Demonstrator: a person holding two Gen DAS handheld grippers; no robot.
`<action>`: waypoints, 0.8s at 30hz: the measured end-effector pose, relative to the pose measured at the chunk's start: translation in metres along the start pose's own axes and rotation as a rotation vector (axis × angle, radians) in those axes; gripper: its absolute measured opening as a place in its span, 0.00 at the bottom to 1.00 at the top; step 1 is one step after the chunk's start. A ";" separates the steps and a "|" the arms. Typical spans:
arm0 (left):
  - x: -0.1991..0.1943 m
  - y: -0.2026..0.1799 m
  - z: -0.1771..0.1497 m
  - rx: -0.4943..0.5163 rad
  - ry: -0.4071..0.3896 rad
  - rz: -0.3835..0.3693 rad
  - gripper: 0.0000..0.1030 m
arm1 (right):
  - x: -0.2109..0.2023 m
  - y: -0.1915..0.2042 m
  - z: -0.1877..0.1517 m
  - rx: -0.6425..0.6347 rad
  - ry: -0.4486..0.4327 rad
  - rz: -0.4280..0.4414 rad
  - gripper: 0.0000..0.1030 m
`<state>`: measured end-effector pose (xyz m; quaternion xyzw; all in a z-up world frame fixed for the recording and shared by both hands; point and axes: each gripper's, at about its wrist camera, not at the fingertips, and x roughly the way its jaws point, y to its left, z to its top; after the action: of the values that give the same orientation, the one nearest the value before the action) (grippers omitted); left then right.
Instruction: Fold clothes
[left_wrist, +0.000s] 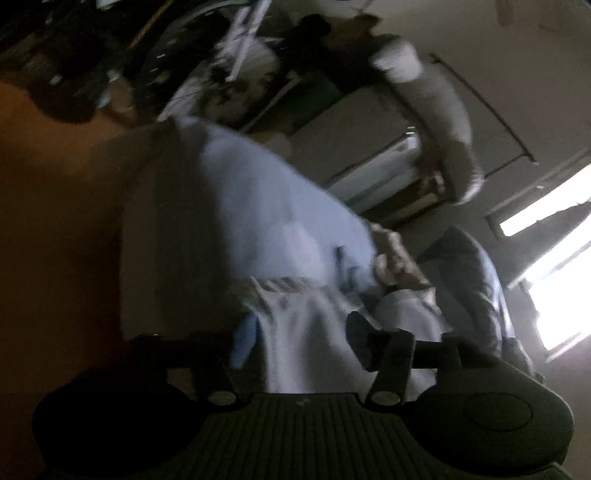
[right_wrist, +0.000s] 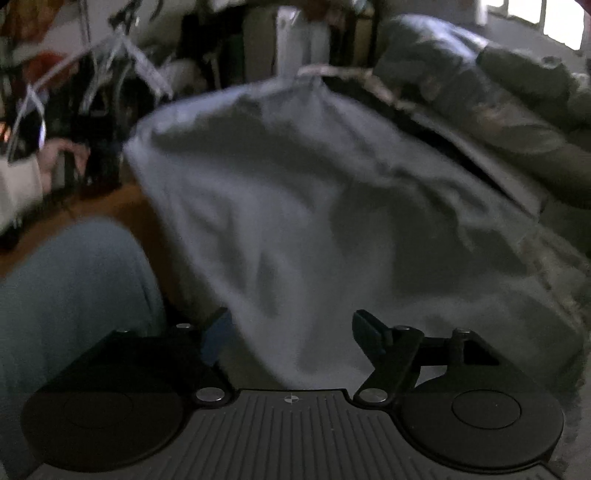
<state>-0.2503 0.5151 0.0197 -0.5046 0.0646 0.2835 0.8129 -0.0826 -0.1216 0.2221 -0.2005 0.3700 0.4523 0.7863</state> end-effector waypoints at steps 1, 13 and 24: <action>0.002 -0.009 0.003 0.006 -0.012 -0.025 0.65 | -0.006 -0.007 0.007 0.013 -0.022 -0.005 0.76; 0.027 -0.144 0.028 0.057 -0.094 -0.353 0.84 | -0.085 -0.094 0.135 0.059 -0.309 0.025 0.83; 0.102 -0.207 -0.050 0.177 0.063 -0.350 1.00 | 0.020 -0.117 0.287 -0.073 -0.237 0.196 0.85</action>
<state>-0.0479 0.4444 0.1182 -0.4433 0.0261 0.1153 0.8886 0.1397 0.0164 0.3899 -0.1370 0.2756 0.5607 0.7687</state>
